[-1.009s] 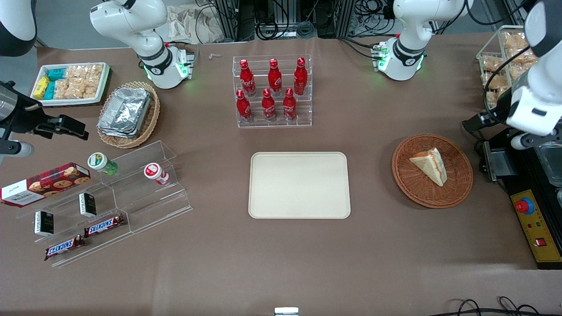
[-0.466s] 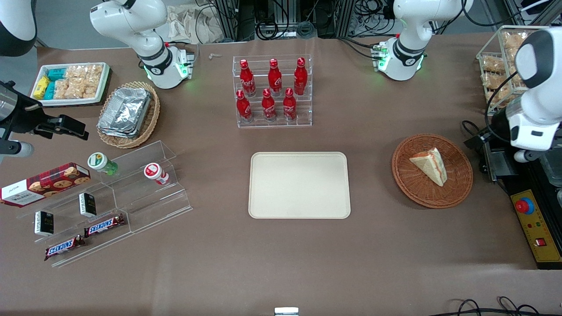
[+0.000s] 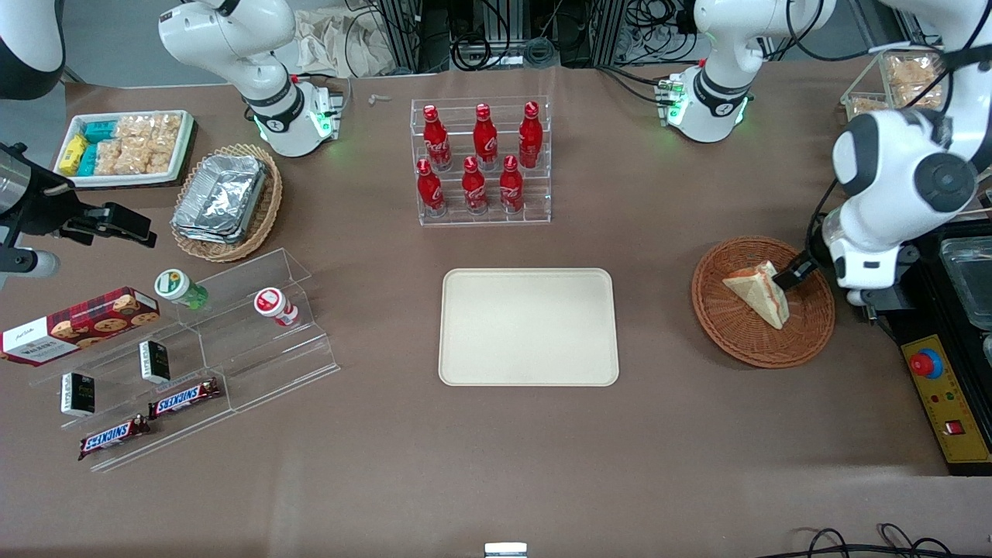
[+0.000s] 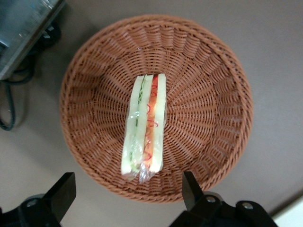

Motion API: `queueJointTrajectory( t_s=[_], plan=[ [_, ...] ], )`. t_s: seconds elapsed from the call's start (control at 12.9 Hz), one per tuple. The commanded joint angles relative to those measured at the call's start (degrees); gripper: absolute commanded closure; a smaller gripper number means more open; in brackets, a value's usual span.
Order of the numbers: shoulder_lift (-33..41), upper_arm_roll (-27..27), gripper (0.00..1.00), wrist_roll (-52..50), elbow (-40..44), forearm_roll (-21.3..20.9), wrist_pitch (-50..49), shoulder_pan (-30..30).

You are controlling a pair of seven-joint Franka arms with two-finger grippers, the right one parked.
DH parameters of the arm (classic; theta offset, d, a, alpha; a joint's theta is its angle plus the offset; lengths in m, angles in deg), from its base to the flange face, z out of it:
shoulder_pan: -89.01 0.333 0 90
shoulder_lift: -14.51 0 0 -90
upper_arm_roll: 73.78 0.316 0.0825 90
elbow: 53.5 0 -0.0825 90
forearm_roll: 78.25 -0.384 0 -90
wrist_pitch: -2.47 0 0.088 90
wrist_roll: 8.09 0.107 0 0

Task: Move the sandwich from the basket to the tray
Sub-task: 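Lower the left gripper and close it on the wrapped sandwich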

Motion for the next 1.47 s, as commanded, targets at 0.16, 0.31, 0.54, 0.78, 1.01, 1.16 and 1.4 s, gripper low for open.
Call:
queueJointTrajectory(
  t_s=[0.16, 0.31, 0.54, 0.78, 1.01, 1.16, 1.4],
  plan=[
    [-5.3, 0.1, 0.0, -1.8, 0.4, 0.4, 3.4, -0.2],
    [-7.3, 0.1, 0.0, -1.8, 0.3, 0.5, 4.3, -0.2],
    [-8.2, 0.1, 0.0, -1.8, 0.2, 1.6, 5.2, -0.1],
    [-11.5, 0.2, 0.0, -1.8, 0.3, 1.7, 7.6, 0.4],
    [-13.1, 0.2, 0.0, -1.8, 0.4, 1.7, 8.7, 0.5],
    [-14.0, 0.2, 0.1, -1.8, 0.4, 1.7, 10.2, 0.5],
    [-13.9, 0.2, 0.9, -1.8, 0.5, 1.7, 10.3, 0.5]
  ],
)
